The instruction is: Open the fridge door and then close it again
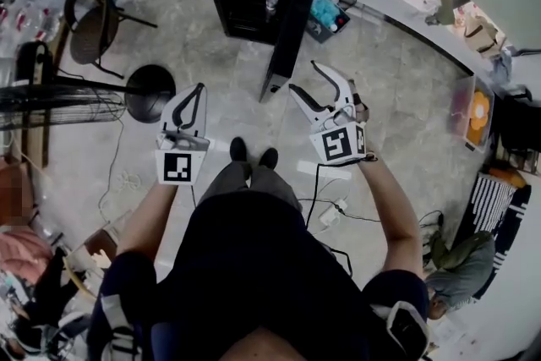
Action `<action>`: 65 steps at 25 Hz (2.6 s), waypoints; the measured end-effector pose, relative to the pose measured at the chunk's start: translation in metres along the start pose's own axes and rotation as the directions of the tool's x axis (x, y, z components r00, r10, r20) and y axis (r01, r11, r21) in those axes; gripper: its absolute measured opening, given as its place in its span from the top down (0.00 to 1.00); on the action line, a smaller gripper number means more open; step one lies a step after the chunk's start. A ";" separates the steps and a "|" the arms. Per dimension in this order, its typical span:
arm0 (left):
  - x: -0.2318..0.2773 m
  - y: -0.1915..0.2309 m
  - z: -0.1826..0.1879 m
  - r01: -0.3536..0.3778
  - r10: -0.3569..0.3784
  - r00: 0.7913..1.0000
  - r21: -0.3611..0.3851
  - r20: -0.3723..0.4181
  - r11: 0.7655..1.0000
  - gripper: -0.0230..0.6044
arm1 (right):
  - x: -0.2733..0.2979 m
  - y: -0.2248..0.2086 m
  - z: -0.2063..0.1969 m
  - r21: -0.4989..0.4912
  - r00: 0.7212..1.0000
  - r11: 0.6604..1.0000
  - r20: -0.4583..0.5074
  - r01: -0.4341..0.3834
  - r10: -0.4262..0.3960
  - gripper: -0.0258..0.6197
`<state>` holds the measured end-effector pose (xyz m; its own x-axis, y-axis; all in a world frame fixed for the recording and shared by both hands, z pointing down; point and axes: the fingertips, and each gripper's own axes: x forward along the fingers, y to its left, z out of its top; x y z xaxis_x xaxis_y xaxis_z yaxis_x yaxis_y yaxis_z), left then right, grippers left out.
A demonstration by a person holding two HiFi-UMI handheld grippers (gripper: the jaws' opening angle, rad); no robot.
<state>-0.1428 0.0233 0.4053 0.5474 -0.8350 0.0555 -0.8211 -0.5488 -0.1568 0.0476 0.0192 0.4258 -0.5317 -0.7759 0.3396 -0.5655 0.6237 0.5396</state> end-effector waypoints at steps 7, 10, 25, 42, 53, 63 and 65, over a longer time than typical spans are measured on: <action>0.003 -0.001 0.002 -0.033 0.033 0.999 0.001 -0.019 0.999 0.93 | 0.008 -0.020 0.000 -0.220 0.996 0.972 0.003 -0.081 0.084 0.48; 0.002 0.000 0.002 -0.046 0.047 0.999 0.008 -0.021 0.999 0.93 | 0.014 -0.022 -0.005 -0.342 0.992 0.932 -0.010 -0.118 0.122 0.47; -0.007 0.010 0.000 -0.131 0.131 0.991 -0.003 -0.028 0.991 0.93 | 0.044 -0.011 -0.011 -0.780 0.946 0.569 -0.088 -0.259 0.310 0.43; -0.010 0.014 -0.004 -0.160 0.160 0.986 0.000 -0.042 0.987 0.93 | 0.065 0.004 -0.022 -0.869 0.910 0.382 -0.161 -0.314 0.382 0.38; -0.010 0.019 -0.005 -0.150 0.151 0.988 0.015 -0.037 0.989 0.93 | 0.077 0.010 -0.014 -0.861 0.912 0.398 -0.160 -0.316 0.378 0.38; -0.007 0.028 -0.008 -0.159 0.159 0.986 -0.003 -0.043 0.987 0.93 | 0.107 0.012 0.001 -0.837 0.924 0.448 -0.160 -0.314 0.348 0.38; -0.008 0.028 -0.008 -0.161 0.161 0.986 0.002 -0.045 0.987 0.93 | 0.114 0.014 0.005 -0.831 0.926 0.459 -0.162 -0.314 0.340 0.38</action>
<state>-0.1717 0.0146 0.4085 0.4005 -0.9133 0.0739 -0.8982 -0.4072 -0.1653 -0.0234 -0.0601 0.4683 -0.5824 -0.5218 0.6234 0.4317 0.4512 0.7810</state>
